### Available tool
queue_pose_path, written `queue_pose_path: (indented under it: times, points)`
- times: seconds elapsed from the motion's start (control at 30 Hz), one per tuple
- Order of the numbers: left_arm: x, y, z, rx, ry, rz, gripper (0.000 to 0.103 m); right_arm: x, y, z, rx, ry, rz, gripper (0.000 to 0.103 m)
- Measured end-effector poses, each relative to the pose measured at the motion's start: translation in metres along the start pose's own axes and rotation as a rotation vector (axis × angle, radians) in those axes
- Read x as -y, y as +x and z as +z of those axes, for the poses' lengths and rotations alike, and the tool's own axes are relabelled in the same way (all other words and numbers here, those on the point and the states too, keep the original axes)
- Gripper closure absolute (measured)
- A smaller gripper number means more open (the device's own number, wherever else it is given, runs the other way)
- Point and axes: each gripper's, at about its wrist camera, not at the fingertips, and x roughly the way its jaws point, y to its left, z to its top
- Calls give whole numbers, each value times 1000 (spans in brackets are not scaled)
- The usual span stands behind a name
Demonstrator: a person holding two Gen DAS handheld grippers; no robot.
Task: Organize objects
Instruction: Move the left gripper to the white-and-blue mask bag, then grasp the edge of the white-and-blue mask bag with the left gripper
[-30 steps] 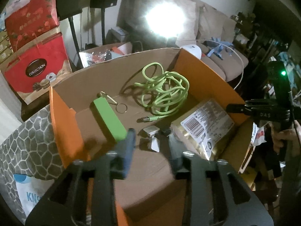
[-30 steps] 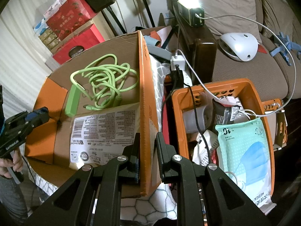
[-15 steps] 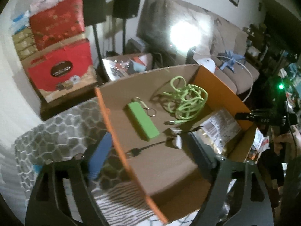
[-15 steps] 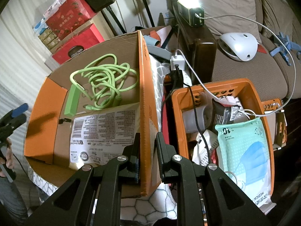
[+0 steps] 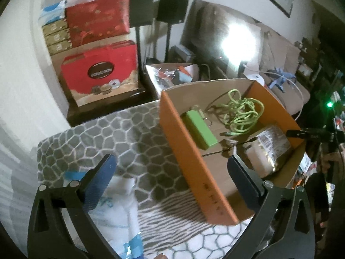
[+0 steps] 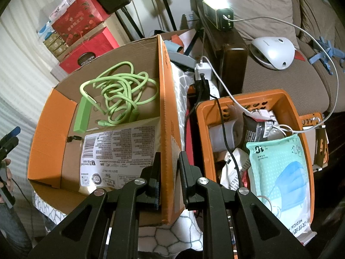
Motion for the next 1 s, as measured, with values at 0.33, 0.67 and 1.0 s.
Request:
queue_pose_path:
  times: [0.33, 0.67, 1.0]
  points:
    - [-60, -17, -25, -38, -56, 102, 0, 1, -1, 0, 2, 5, 4, 87]
    - [-129, -28, -67, -89, -196, 91, 0, 1, -1, 0, 2, 5, 3, 87]
    - [-183, -20, -110, -147, -354, -81, 0, 1, -1, 0, 2, 6, 4, 87]
